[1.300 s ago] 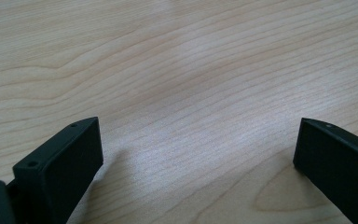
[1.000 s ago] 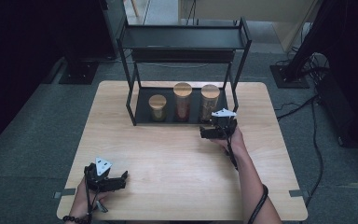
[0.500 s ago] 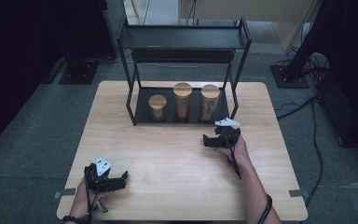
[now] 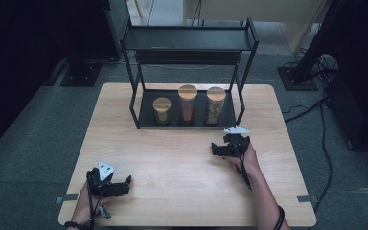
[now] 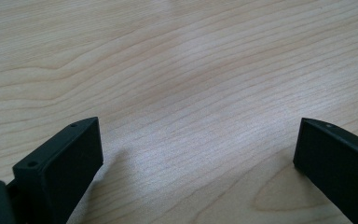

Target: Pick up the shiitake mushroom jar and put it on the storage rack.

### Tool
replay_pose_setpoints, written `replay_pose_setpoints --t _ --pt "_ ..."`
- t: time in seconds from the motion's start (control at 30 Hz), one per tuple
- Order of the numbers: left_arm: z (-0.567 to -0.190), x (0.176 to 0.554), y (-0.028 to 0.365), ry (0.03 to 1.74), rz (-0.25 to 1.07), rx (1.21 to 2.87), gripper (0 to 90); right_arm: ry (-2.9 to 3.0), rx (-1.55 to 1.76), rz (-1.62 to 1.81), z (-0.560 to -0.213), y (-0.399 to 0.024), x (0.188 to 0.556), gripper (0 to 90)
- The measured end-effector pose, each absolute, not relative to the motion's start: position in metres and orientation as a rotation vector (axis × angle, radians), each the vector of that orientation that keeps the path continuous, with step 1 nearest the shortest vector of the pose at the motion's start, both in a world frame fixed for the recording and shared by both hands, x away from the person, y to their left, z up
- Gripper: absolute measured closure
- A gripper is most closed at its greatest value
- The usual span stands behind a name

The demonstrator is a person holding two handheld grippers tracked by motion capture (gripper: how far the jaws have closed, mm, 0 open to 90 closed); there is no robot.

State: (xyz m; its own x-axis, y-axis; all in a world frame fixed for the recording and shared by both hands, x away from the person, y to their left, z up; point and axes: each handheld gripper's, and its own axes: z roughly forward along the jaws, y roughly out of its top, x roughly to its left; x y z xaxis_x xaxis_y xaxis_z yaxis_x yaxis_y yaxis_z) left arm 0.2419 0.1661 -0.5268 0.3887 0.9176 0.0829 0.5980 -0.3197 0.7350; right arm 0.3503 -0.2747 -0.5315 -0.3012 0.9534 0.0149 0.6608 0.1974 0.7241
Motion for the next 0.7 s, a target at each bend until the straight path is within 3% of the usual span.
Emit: replay_pose_setpoints --t 0.7 --pt "-0.527 0.242 0.166 1.296 0.662 2.033 1.5 2.033 1.508 0.880 -0.532 -0.289 0.331 0.0"
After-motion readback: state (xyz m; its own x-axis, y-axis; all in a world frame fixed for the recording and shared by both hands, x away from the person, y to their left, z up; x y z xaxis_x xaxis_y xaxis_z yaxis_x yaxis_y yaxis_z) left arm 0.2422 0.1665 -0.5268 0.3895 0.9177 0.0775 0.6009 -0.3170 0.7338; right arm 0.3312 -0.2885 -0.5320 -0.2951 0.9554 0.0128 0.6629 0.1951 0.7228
